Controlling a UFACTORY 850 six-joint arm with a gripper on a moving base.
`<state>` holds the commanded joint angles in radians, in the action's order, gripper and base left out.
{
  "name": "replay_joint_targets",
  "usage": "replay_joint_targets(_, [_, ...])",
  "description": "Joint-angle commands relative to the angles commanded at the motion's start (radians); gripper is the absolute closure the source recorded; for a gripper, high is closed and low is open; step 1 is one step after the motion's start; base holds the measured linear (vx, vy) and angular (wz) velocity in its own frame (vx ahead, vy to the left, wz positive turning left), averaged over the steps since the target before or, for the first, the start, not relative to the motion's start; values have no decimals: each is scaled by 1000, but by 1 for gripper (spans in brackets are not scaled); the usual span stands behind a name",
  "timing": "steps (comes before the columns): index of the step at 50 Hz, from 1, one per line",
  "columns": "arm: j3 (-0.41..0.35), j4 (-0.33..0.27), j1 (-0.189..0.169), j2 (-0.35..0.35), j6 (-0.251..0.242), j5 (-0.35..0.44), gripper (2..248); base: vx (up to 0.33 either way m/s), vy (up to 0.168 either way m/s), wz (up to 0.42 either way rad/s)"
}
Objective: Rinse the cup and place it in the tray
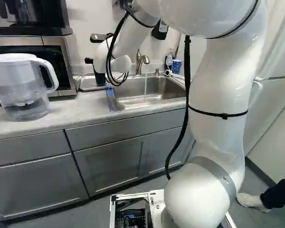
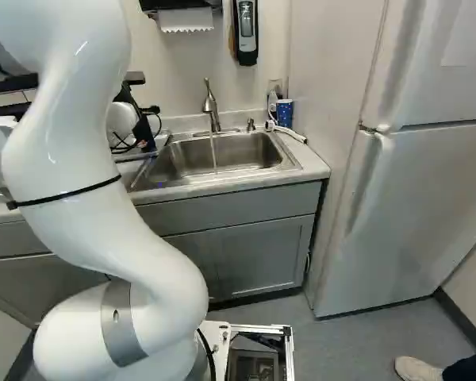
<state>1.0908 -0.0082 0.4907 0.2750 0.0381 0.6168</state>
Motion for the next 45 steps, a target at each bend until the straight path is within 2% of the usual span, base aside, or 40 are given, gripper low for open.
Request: replay_joint_targets(45, [35, 0, -5, -54, 0, -90, 3, 0, 0, 0])
